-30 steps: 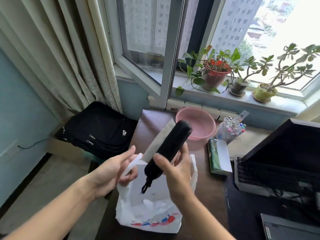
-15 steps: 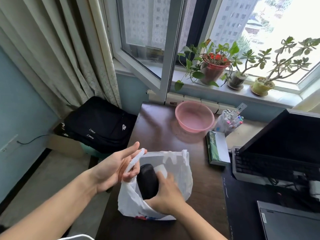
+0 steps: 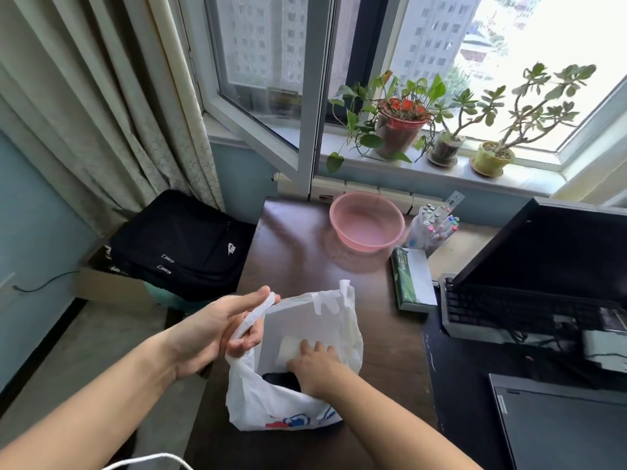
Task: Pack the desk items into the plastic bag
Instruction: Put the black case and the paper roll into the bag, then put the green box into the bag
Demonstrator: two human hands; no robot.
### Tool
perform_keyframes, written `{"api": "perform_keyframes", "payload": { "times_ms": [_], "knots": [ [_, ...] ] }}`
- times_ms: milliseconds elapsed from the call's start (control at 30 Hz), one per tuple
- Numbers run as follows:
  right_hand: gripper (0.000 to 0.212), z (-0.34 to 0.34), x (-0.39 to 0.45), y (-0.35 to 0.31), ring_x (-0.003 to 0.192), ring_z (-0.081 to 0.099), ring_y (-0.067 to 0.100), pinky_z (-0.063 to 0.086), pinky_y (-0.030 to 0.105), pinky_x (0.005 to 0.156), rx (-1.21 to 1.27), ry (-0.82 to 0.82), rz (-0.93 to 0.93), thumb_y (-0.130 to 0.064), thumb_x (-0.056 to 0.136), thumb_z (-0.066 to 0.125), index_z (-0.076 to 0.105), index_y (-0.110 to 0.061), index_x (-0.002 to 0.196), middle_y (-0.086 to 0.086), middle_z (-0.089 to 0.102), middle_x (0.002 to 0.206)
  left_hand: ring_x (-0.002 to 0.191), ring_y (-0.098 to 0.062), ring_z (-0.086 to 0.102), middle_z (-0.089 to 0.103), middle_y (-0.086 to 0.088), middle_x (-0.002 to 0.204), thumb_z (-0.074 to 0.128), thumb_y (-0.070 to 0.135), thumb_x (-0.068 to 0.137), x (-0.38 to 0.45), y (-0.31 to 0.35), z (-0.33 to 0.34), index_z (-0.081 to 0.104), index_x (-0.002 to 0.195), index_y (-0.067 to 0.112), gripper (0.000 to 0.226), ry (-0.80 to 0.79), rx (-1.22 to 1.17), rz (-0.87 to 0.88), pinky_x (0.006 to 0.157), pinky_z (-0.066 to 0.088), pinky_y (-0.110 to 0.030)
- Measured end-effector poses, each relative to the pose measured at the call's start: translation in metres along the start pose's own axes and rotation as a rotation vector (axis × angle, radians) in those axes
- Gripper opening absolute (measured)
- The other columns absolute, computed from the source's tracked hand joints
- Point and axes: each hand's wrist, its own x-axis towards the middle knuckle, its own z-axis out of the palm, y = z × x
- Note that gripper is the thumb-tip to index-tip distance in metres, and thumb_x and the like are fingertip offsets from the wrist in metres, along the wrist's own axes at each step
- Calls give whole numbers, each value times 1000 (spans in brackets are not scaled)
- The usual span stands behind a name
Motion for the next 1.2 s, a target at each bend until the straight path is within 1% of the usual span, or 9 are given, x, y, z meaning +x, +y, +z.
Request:
{"api": "perform_keyframes", "payload": {
  "times_ms": [167, 267, 367, 433, 500, 633, 833, 1033, 1200],
  "knots": [
    [48, -33, -39, 11, 123, 56, 29, 46, 40, 99, 396, 192, -150, -13, 97, 55, 46, -18, 144, 8, 57, 139, 46, -13, 29, 33, -11, 57, 68, 69, 64, 1, 0, -3, 59, 129, 18, 83, 27, 0, -12, 60, 27, -31],
    [29, -62, -77, 34, 102, 69, 15, 55, 35, 93, 796, 433, -190, -14, 94, 58, 68, -18, 121, 1, 72, 116, 47, -14, 25, 28, -10, 56, 63, 64, 71, 3, 2, -1, 61, 127, 15, 74, 32, 22, -19, 59, 25, -31],
    [18, -81, -99, 71, 69, 71, 14, 58, 35, 71, 1037, 950, 19, -6, 82, 63, 75, -20, 84, -3, 75, 75, 48, -16, 12, 31, -6, 50, 62, 63, 71, 4, 4, -1, 64, 124, 16, 71, 40, 19, -34, 60, 11, -34],
    [13, -88, -97, 103, 72, 70, 13, 54, 30, 69, 1013, 1132, 256, -12, 79, 66, 75, -21, 83, -7, 74, 75, 50, -18, 6, 32, -3, 48, 62, 64, 68, 4, 6, -2, 65, 123, 17, 72, 45, -3, -54, 63, 7, -36],
    [18, -86, -80, 139, 87, 70, 18, 49, 29, 73, 1002, 1081, 461, -20, 79, 68, 73, -18, 96, -5, 74, 88, 49, -16, 6, 32, -3, 48, 62, 64, 69, 7, 7, 0, 65, 123, 17, 72, 43, -6, -58, 61, 6, -35],
    [62, -57, -31, 200, 121, 56, 32, 44, 37, 92, 982, 760, 704, -34, 78, 74, 53, -11, 132, 12, 62, 129, 45, -13, 10, 32, -2, 47, 60, 60, 75, 12, 10, 4, 66, 122, 16, 64, 40, 17, -44, 54, 11, -30],
    [108, -13, 28, 237, 136, 38, 42, 39, 47, 106, 926, 467, 883, -47, 71, 82, 21, -1, 149, 26, 34, 150, 58, -26, 7, 25, -5, 50, 58, 53, 78, 19, 14, 3, 59, 124, 1, 69, 23, 137, -30, 53, 19, -28],
    [118, 5, 61, 246, 133, 40, 45, 39, 47, 105, 697, 457, 894, -58, 72, 74, 9, -3, 153, 30, 29, 152, 53, -29, 6, 19, -16, 56, 58, 58, 79, 19, 14, 1, 62, 123, 7, 68, -1, 161, -22, 62, 13, -41],
    [113, 8, 73, 251, 134, 40, 40, 34, 44, 108, 651, 446, 929, -51, 75, 74, 11, 1, 152, 28, 36, 149, 52, -26, 8, 16, -26, 62, 66, 67, 68, 15, 16, 6, 64, 124, 13, 78, 32, 158, -29, 55, 25, -28]
  ]
}}
